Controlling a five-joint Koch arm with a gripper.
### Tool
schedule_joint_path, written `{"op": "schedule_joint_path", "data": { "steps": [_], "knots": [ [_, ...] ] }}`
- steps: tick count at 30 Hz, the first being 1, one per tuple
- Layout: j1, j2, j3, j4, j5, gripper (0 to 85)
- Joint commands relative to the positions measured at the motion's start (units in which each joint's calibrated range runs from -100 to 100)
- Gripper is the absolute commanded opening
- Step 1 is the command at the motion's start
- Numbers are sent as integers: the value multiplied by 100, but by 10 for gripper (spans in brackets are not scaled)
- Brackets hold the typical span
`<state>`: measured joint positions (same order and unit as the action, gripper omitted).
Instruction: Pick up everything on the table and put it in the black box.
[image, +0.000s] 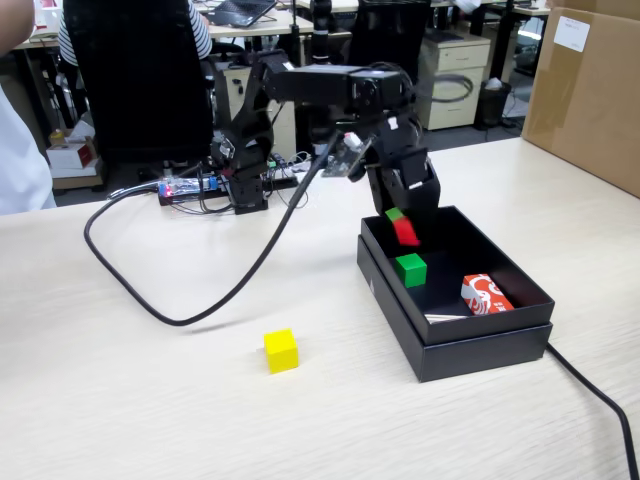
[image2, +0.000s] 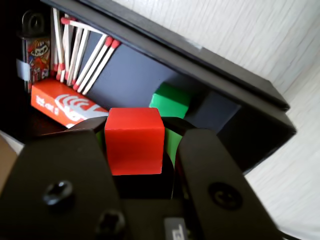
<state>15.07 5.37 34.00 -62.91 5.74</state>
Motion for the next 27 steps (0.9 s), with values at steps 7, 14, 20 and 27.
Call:
{"op": "schedule_joint_path", "data": {
  "steps": [7, 14, 20, 27],
  "knots": [
    [205, 582, 589, 15, 151, 132],
    [176, 604, 525, -37, 151, 259],
    [142, 582, 471, -63, 147, 383],
    [73, 375, 471, -98, 132, 432]
  ]
}}
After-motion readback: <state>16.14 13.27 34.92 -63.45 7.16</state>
